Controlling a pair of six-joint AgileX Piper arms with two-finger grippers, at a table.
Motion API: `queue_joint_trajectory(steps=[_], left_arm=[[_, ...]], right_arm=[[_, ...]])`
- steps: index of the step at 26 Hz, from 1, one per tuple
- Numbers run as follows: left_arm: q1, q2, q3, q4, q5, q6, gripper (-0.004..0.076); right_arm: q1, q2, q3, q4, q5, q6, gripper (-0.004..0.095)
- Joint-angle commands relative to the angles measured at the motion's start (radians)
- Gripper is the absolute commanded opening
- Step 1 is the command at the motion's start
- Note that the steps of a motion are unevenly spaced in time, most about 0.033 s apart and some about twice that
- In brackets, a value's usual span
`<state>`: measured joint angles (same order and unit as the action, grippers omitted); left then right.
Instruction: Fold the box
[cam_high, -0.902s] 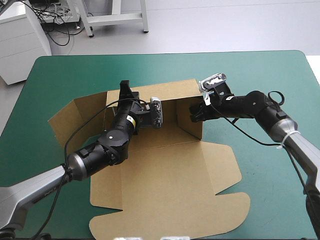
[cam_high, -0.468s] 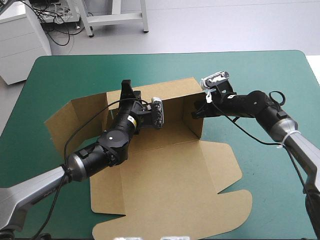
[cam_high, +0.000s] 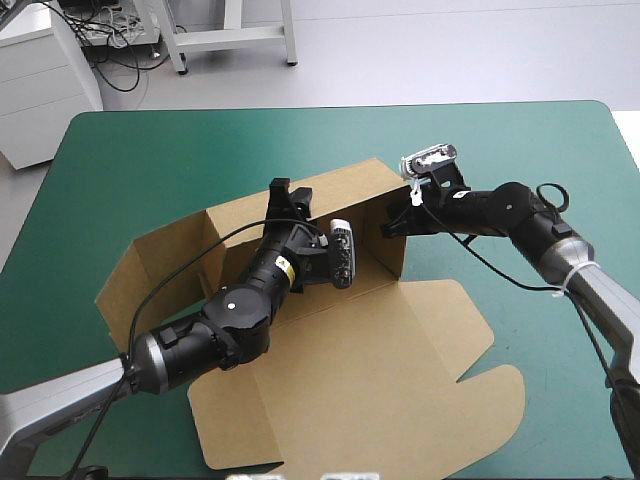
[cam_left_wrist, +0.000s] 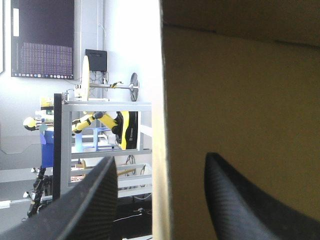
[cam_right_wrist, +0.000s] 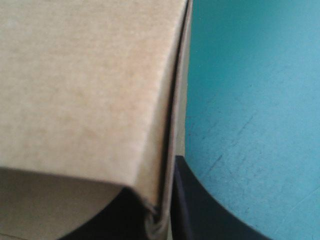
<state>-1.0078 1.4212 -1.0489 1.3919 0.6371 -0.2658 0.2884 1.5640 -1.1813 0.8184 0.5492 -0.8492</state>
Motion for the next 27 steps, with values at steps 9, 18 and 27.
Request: queue_joint_trajectory(steps=[9, 18, 27], left_arm=[[-0.169, -0.150, -0.058, -0.196, 0.021, -0.014, 0.0388], [-0.221, -0.170, -0.246, -0.453, 0.025, -0.003, 0.0388], [0.157, -0.168, -0.473, -0.678, 0.133, 0.001, 0.0386]], right_arm=[[0.003, -0.041, -0.032, 0.073, -0.037, 0.026, -0.0021], [0.003, -0.041, -0.032, 0.073, -0.047, 0.032, -0.0021], [0.003, -0.041, -0.032, 0.024, -0.045, 0.075, -0.0021]])
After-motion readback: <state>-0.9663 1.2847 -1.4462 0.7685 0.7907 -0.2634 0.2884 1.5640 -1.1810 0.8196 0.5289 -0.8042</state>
